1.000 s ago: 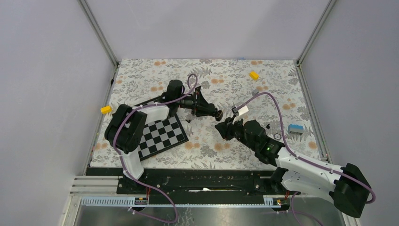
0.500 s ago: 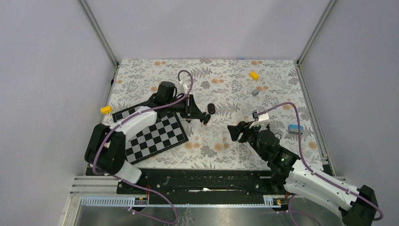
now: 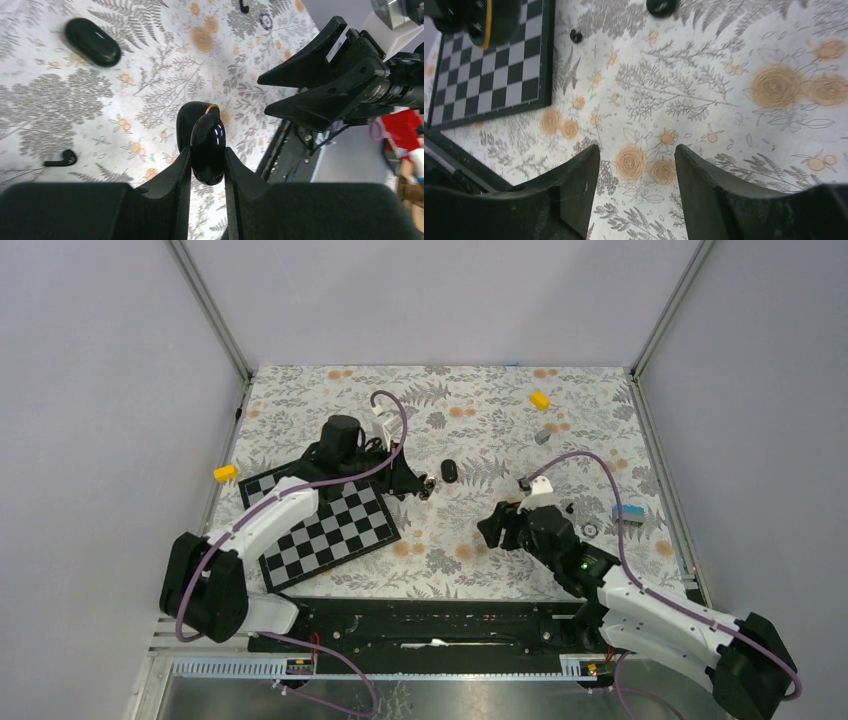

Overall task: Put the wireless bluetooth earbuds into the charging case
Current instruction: Move the right earbud to the center of the board.

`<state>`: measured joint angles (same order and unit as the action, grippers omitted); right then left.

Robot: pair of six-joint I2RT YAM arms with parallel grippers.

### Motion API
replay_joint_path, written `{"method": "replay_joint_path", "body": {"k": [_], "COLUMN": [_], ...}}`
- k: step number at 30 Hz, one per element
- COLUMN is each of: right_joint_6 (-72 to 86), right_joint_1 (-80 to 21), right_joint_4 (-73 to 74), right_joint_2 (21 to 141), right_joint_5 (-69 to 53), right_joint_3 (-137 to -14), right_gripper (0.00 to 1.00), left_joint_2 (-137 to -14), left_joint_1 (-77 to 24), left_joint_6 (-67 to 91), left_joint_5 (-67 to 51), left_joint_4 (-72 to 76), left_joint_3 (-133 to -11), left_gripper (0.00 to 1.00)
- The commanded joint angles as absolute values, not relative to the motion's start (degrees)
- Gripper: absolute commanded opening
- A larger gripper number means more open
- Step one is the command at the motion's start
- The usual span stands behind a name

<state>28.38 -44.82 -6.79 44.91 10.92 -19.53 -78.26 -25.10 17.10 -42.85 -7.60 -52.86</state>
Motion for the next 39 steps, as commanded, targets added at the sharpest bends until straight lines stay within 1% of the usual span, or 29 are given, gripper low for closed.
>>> {"method": "replay_joint_path", "body": {"k": [1, 4, 7, 9, 11, 12, 16, 19, 24, 31, 39], "right_joint_6": [27.1, 26.7, 26.7, 26.8, 26.5, 26.2, 26.2, 27.0, 27.4, 25.0, 24.1], "right_joint_1": [-44.4, -44.4, -44.5, -45.2, -46.0, -46.5, -47.5, -48.2, -49.4, -50.2, -50.4], "right_joint_4": [-10.5, -12.0, -12.9, -13.1, -13.3, -13.2, -10.8, -9.6, -6.0, -1.0, 1.8], "right_joint_2": [50.6, 57.2, 65.3, 71.4, 76.4, 78.6, 88.4, 95.1, 104.5, 112.2, 116.2], "right_joint_5": [4.4, 0.7, -2.8, -3.1, -2.3, -1.9, -0.3, 0.7, 2.8, 5.8, 5.0], "right_joint_3": [-24.6, -28.1, -32.9, -36.5, -40.2, -42.2, -50.4, -56.3, -65.2, -73.6, -76.6], "right_gripper": [0.63, 0.57, 0.48, 0.42, 0.38, 0.37, 0.34, 0.34, 0.41, 0.45, 0.46], "left_joint_2": [-72.3, -69.3, -68.1, -69.1, -70.5, -71.1, -71.7, -70.6, -67.4, -65.8, -66.5], "left_joint_1": [-25.1, -25.1, -24.5, -23.0, -20.5, -19.1, -13.6, -9.0, -3.7, -3.0, -3.0], "left_joint_6": [9.5, 8.6, 8.9, 10.5, 13.3, 14.4, 19.4, 21.7, 22.6, 23.8, 23.6], "left_joint_5": [-36.0, -33.0, -29.5, -28.1, -28.8, -31.2, -35.4, -36.2, -36.0, -36.7, -36.9], "left_joint_4": [-10.1, -11.0, -15.1, -19.0, -22.1, -22.8, -23.0, -22.9, -22.7, -20.8, -20.6], "left_joint_3": [-53.2, -52.1, -54.0, -56.6, -58.7, -59.1, -58.2, -56.2, -52.5, -50.2, -50.6], "left_gripper": [0.0, 0.0, 0.0, 0.0, 0.0, 0.0, 0.0, 0.0, 0.0, 0.0, 0.0]}}
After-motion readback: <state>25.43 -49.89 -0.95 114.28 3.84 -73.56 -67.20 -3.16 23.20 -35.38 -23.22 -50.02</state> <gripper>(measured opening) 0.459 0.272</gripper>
